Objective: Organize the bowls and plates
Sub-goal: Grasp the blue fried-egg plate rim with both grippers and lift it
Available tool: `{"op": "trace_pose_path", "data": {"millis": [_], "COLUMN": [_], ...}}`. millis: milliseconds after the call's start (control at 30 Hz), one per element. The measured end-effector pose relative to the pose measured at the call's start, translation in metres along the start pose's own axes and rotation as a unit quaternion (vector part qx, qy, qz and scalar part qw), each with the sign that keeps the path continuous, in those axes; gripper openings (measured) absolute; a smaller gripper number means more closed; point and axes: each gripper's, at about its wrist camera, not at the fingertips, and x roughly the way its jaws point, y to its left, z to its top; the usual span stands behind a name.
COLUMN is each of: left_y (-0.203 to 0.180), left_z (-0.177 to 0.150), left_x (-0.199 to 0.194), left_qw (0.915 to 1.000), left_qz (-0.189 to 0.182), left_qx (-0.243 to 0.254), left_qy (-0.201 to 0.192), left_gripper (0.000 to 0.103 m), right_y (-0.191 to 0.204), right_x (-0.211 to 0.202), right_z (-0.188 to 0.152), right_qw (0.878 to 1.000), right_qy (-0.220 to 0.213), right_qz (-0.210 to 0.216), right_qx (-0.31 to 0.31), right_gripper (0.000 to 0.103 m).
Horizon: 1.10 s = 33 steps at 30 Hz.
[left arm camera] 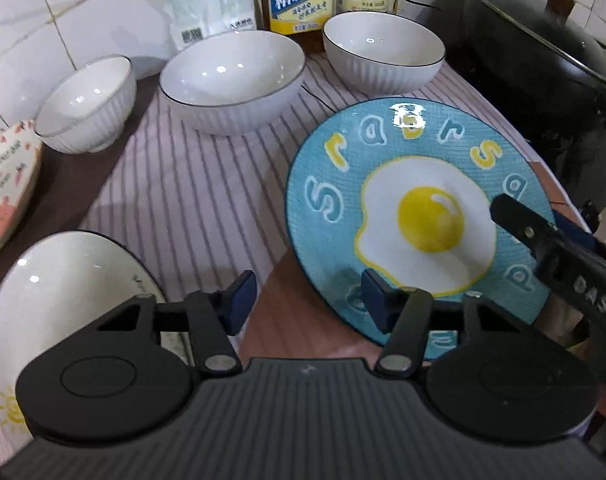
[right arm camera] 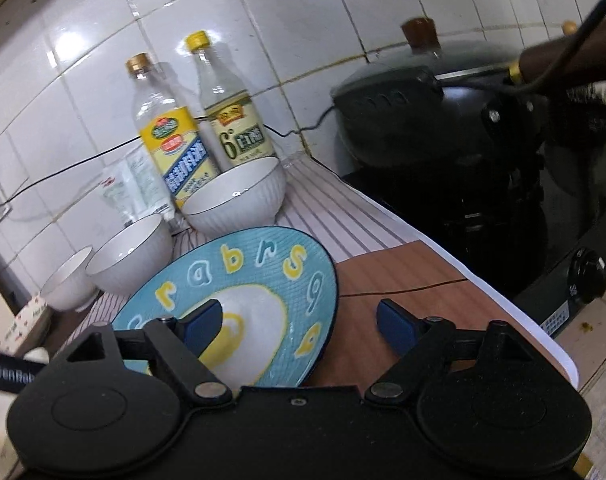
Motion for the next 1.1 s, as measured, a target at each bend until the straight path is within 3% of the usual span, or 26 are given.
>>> {"op": "trace_pose_path", "data": {"millis": [100,200,333,633,767,933,1100], "left_y": [0.004,0.004,0.004,0.008,0.004,0.005,0.01], "left_z": [0.002,0.003,0.002,0.003,0.001,0.0,0.0], "left_x": [0.004,0.006,0.007,0.01,0.007,0.001,-0.007], "left_qw": [0.9986,0.9974,0.9975,0.9957,0.9976,0.9989,0.9993], "left_qz": [-0.035,-0.046,-0.047,-0.054,-0.045,-0.032,-0.018], "left_qx": [-0.038,-0.054,-0.052,-0.075,-0.053,-0.035,-0.028], "left_qy": [0.011,0.014,0.011,0.006,0.002,-0.006,-0.015], "left_gripper": [0.032,0.027,0.027,0.029,0.029,0.028,0.028], "right_y": [-0.001,0.002,0.0,-0.001,-0.003,0.0,0.001], "right_x": [0.006,0.012,0.014,0.015,0.017,0.012,0.002], "right_z": [0.003,0.005,0.008,0.009,0.02,0.018,0.013], "right_qw": [1.0,1.0,0.999,0.998,0.996,0.995,0.994], "right_qy": [0.005,0.019,0.032,0.05,0.08,0.097,0.098], "right_qz": [0.006,0.012,0.011,0.027,0.031,0.021,0.041], "right_qx": [0.014,0.007,0.016,-0.026,0.002,-0.012,-0.013], "right_gripper": [0.071,0.049,0.043,0.042,0.042,0.025,0.022]}}
